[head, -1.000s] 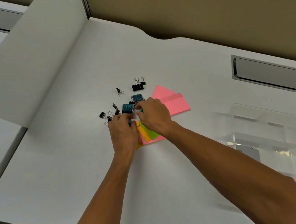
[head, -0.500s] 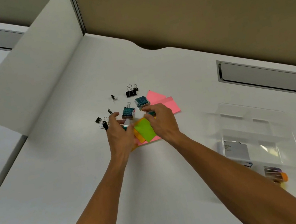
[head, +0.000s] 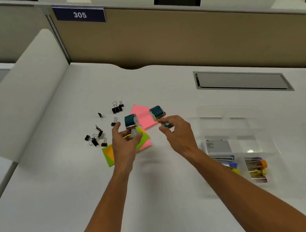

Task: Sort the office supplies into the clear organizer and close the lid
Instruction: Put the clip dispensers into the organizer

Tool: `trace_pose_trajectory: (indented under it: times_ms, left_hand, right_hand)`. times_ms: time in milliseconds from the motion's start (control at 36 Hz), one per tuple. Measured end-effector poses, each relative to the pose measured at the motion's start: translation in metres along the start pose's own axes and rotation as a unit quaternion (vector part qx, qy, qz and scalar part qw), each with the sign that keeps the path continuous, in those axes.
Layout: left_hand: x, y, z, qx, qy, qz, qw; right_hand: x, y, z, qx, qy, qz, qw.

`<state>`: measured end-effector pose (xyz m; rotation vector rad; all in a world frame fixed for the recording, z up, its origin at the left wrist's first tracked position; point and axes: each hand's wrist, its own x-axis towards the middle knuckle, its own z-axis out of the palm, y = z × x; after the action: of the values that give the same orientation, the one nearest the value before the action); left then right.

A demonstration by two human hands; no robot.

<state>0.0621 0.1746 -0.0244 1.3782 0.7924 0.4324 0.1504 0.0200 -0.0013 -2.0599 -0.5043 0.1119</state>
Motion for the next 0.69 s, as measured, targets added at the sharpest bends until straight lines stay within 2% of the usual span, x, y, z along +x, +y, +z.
trace_pose_trajectory:
  times_ms: [361,694]
  left_hand:
    - [-0.049,0.017,0.058,-0.043,-0.118,0.03,0.992]
    - [-0.078,0.016,0.101,-0.009,-0.122,0.068,0.99]
  right_hand:
    - [-0.032,0.025,-0.056,-0.017,0.047,0.019,0.999]
    - [-0.049,0.056,-0.122,0.001,0.077,0.044,0.996]
